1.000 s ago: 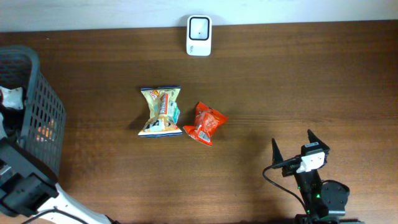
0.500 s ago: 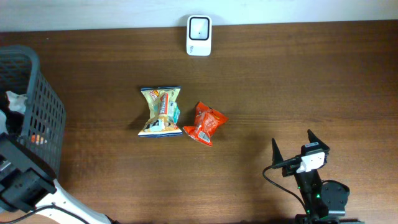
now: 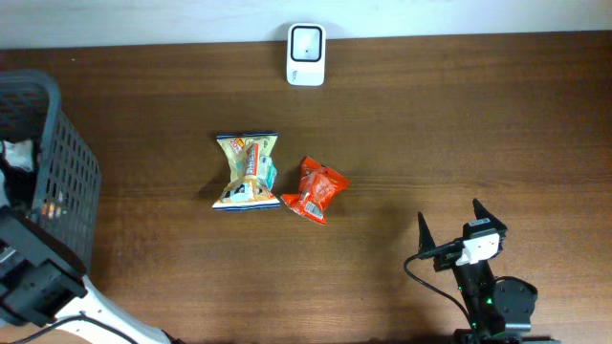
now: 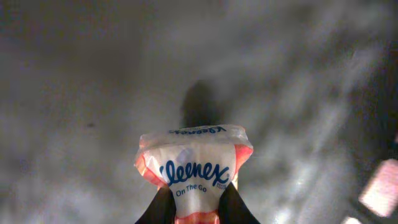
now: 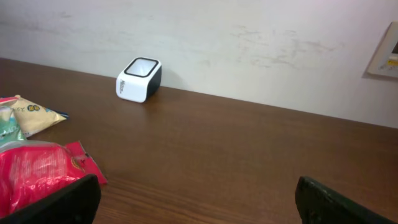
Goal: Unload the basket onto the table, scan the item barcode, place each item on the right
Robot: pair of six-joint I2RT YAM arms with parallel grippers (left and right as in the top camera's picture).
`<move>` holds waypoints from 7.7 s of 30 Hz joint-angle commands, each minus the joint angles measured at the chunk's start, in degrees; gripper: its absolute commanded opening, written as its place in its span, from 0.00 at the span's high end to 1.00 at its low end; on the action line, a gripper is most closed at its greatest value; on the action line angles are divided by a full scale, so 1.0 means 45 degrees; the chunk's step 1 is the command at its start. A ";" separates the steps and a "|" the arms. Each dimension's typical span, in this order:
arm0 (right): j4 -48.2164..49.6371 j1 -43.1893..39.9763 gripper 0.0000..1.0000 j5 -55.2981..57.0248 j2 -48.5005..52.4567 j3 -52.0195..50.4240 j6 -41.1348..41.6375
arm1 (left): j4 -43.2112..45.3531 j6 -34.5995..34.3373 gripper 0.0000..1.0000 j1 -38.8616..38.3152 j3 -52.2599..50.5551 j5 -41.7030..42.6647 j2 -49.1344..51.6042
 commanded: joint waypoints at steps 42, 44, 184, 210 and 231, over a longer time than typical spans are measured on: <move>-0.0063 0.0029 0.01 0.0073 -0.0097 -0.0068 -0.0073 | 0.1370 -0.5357 0.83 -1.3862 -0.0185 0.2273 0.0151; -0.0058 0.0029 0.01 0.0073 -0.0097 -0.0068 -0.0073 | 0.1370 -0.5353 0.72 -1.3862 -0.0185 0.2273 0.0151; -0.3667 0.3784 0.01 -0.2268 2.0623 1.1978 0.9724 | -0.2759 -0.4337 0.01 -0.3167 0.2977 -0.1583 -0.5892; -0.1783 0.4755 0.14 -0.2307 2.2809 1.1982 1.2050 | -0.2759 -0.4337 0.01 -0.3167 0.2977 -0.1583 -0.5892; 0.1758 0.6781 0.72 -0.1554 2.4776 1.1982 1.2755 | -0.2759 -0.4337 0.01 -0.3167 0.2973 -0.1583 -0.5892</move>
